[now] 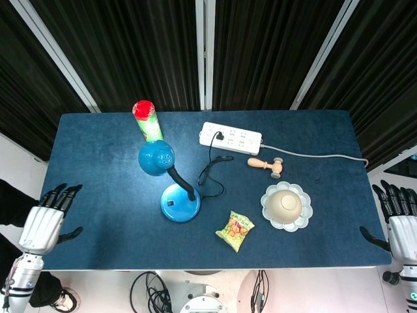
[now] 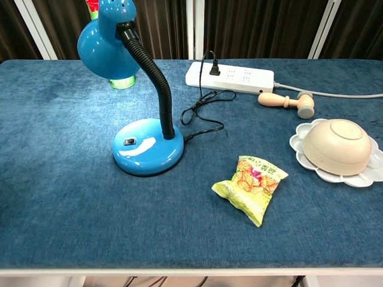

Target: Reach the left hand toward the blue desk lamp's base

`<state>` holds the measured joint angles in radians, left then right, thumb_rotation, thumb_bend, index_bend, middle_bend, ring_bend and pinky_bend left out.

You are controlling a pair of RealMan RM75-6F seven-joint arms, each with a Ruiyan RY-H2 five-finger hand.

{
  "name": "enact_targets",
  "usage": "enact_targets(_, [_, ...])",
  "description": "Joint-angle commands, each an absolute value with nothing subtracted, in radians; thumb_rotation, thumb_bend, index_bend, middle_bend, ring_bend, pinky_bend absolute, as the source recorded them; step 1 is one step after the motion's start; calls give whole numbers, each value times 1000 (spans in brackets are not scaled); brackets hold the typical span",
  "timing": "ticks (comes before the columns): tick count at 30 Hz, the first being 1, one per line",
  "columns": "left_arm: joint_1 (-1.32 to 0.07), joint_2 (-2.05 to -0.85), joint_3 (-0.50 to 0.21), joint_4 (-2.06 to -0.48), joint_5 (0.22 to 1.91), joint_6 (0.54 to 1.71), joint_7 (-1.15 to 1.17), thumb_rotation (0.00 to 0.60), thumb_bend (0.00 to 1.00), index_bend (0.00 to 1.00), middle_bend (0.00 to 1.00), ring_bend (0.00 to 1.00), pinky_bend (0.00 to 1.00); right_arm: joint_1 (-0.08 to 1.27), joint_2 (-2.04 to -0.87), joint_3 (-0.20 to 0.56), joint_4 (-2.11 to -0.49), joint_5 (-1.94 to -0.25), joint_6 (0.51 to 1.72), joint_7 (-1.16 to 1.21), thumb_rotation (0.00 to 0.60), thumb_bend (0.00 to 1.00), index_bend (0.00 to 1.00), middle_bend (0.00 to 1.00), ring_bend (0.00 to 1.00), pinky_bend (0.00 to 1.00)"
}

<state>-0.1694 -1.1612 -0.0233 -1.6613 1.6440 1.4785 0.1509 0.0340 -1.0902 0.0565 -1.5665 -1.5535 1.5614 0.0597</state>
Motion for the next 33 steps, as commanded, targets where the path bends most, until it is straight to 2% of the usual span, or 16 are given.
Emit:
enact_targets(1, [-210,-1189,-12,-1669,1669,1418,152,600,291,182,690,676,726,33,-1091,55,-1565,-1554,1562,63,600,124,0,0,0,0])
enact_targets(2, [-222,-1200,-10,-1667,1673,1399,152,600,333,203,749,730,768,32,-1091,56,-1564,-1554,1564,66,600,125,0,0,0,0])
enact_targets(4, [-248,-1222,-8,-1666,1674,1354,161,600,364,218,786,761,793,30,-1090,57,-1565,-1555,1569,69,600,123,0,0,0,0])
enact_targets(11, [-360,-1324,-28,-1660,1610,1157,219,600,369,204,797,770,795,24,-1082,54,-1571,-1565,1580,75,600,131,0,0,0,0])
enact_targets(16, [-416,-1387,-45,-1647,1546,1062,264,600,369,169,801,771,795,18,-1074,55,-1568,-1563,1587,85,600,132,0,0,0,0])
enact_targets(33, [-499,-1489,-48,-1564,1447,967,313,600,374,165,804,772,795,13,-1079,60,-1540,-1547,1584,126,600,143,0,0,0,0])
